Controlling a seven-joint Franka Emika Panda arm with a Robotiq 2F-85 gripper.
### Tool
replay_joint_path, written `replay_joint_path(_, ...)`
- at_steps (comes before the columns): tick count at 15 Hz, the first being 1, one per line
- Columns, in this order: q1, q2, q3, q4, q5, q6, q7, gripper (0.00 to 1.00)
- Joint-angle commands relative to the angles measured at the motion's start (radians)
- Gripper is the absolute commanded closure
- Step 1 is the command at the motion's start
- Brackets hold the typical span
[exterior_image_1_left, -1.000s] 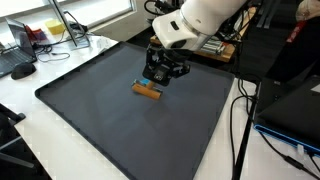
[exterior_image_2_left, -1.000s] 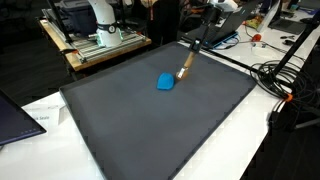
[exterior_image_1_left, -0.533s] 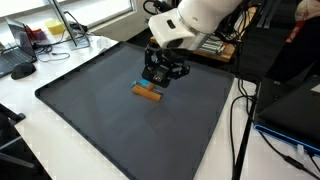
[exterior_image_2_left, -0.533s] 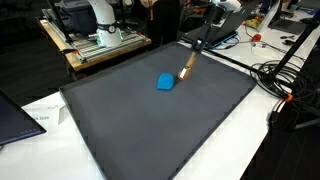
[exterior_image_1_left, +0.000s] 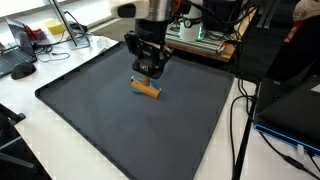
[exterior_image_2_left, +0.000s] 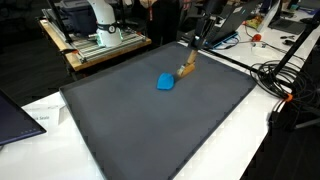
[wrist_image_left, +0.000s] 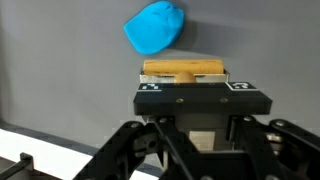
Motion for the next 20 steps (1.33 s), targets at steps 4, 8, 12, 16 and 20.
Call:
replay_joint_path(4,-0.125,-0.122,-0.004,-0.068,0.192,0.069,-0.141,0.78)
replay_joint_path(8,-0.201,-0.166,-0.013,-0.099,0.316,0.087,-0.236,0.78)
replay_joint_path(12,-0.264,-0.206,-0.036,-0.144,0.411,0.105,-0.315,0.78)
replay_joint_path(16,-0.322,-0.235,-0.055,-0.18,0.513,0.119,-0.428,0.78)
replay_joint_path(20,-0.374,-0.23,-0.077,-0.192,0.62,0.111,-0.537,0.78)
